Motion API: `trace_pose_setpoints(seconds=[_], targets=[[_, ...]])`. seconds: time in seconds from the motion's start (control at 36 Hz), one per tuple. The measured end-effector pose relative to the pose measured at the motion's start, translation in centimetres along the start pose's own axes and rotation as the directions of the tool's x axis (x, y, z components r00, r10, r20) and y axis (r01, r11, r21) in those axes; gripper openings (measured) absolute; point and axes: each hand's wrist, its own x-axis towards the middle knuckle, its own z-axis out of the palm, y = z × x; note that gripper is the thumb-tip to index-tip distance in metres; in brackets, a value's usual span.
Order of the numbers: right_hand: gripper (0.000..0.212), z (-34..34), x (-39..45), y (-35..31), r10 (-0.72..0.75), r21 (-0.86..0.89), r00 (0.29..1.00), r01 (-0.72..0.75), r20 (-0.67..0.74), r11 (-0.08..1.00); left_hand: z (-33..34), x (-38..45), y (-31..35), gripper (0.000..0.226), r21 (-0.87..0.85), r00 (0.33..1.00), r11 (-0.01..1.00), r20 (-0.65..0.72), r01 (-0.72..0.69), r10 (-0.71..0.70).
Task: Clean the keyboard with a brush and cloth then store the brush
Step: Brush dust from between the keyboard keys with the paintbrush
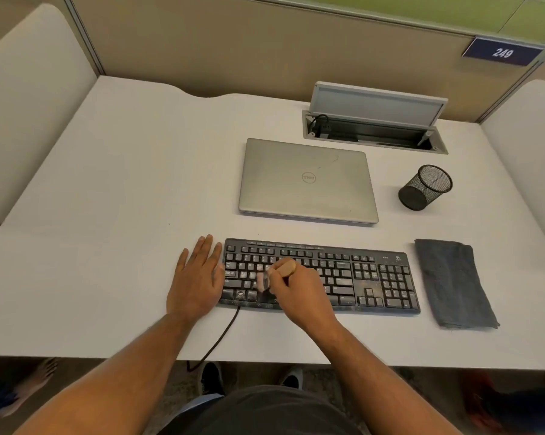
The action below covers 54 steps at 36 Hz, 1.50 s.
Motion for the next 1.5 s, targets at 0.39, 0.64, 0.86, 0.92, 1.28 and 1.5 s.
trace_pose_setpoints(seconds=[0.39, 0.64, 0.86, 0.92, 1.28, 1.5], targets=[[0.021, 0.2, -0.1, -0.5, -0.038, -0.015, 0.999, 0.038, 0.007, 0.999, -0.2, 0.0, 0.1, 0.067, -0.003, 1.000, 1.000, 0.007, -0.005, 0.005], [0.022, 0.3, 0.0, -0.7, -0.033, -0.029, 0.998, 0.034, 0.047, 0.999, -0.2, 0.0, 0.1, 0.067, 0.008, 1.000, 1.000, 0.013, -0.001, 0.000], [0.026, 0.7, -0.2, -0.9, -0.043, -0.103, 0.994, 0.053, 0.098, 0.993, -0.2, -0.1, 0.0, 0.066, 0.004, 1.000, 1.000, 0.008, -0.002, 0.002], [0.029, 0.5, 0.1, -1.0, -0.039, -0.106, 0.994, 0.049, 0.099, 0.993, -0.3, 0.0, 0.0, 0.065, 0.009, 1.000, 1.000, 0.007, -0.003, 0.003], [0.026, 0.5, 0.4, -1.2, -0.046, -0.093, 0.995, 0.054, 0.094, 0.994, -0.2, 0.0, 0.1, 0.066, 0.016, 1.000, 1.000, 0.009, -0.008, 0.008], [0.026, 0.8, 0.2, -1.3, -0.054, -0.163, 0.989, 0.076, 0.138, 0.984, -0.2, 0.0, 0.1, 0.065, 0.019, 1.000, 1.000, 0.005, -0.007, 0.007]])
